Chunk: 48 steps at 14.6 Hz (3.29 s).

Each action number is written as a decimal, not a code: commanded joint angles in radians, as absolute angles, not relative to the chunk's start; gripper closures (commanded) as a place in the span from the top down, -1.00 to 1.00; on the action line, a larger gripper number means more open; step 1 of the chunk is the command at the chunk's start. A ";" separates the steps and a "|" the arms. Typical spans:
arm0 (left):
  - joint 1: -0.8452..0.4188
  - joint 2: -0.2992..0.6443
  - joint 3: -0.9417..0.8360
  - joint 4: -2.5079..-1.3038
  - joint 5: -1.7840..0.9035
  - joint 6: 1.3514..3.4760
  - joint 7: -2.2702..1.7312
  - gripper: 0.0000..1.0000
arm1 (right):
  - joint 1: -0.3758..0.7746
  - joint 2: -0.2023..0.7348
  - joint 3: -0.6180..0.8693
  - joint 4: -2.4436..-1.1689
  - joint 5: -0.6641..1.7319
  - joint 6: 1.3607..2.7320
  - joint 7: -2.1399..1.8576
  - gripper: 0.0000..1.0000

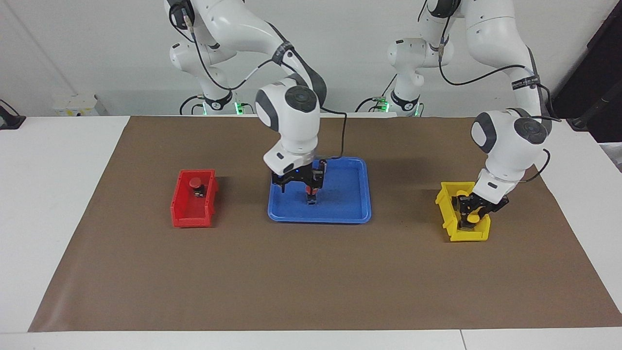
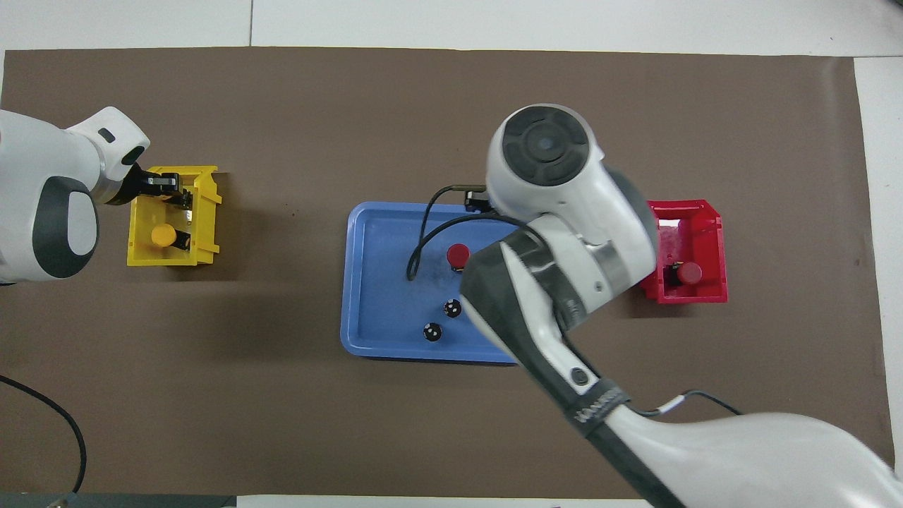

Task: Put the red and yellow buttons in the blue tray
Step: 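Release the red button in the tray while the left gripper carries yellow, then release the yellow button in the tray while the right gripper grasps red, then place the second red button in the tray with the right gripper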

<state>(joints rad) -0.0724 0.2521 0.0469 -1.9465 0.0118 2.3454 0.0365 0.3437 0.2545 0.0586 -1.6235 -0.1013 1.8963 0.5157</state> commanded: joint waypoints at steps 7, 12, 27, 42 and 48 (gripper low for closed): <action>-0.199 0.192 0.035 -1.673 0.006 1.853 -0.020 -0.97 | -0.052 -0.133 0.074 -2.252 -0.017 2.190 -0.064 0.53; -0.578 0.187 0.031 -1.775 -0.002 2.018 -0.547 -0.97 | -0.066 -0.088 0.074 -2.305 -0.009 2.285 -0.057 0.35; -0.715 0.314 0.031 -1.919 -0.103 2.350 -0.698 0.56 | -0.055 -0.063 0.075 -2.424 -0.009 2.414 -0.066 0.17; -0.442 -0.006 0.133 -1.749 0.031 1.729 -0.131 1.00 | 0.194 0.129 0.120 -1.830 -0.011 2.009 0.348 -0.34; -0.224 -0.075 0.140 -1.735 0.029 1.660 0.243 1.00 | 0.354 0.233 0.118 -1.908 -0.026 2.209 0.560 -0.27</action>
<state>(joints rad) -0.2786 -0.0762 0.1473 -1.7300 0.0131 1.6757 0.1518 0.3594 0.2230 0.1219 -1.8699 -0.0204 2.1558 0.5457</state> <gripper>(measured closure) 0.000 0.630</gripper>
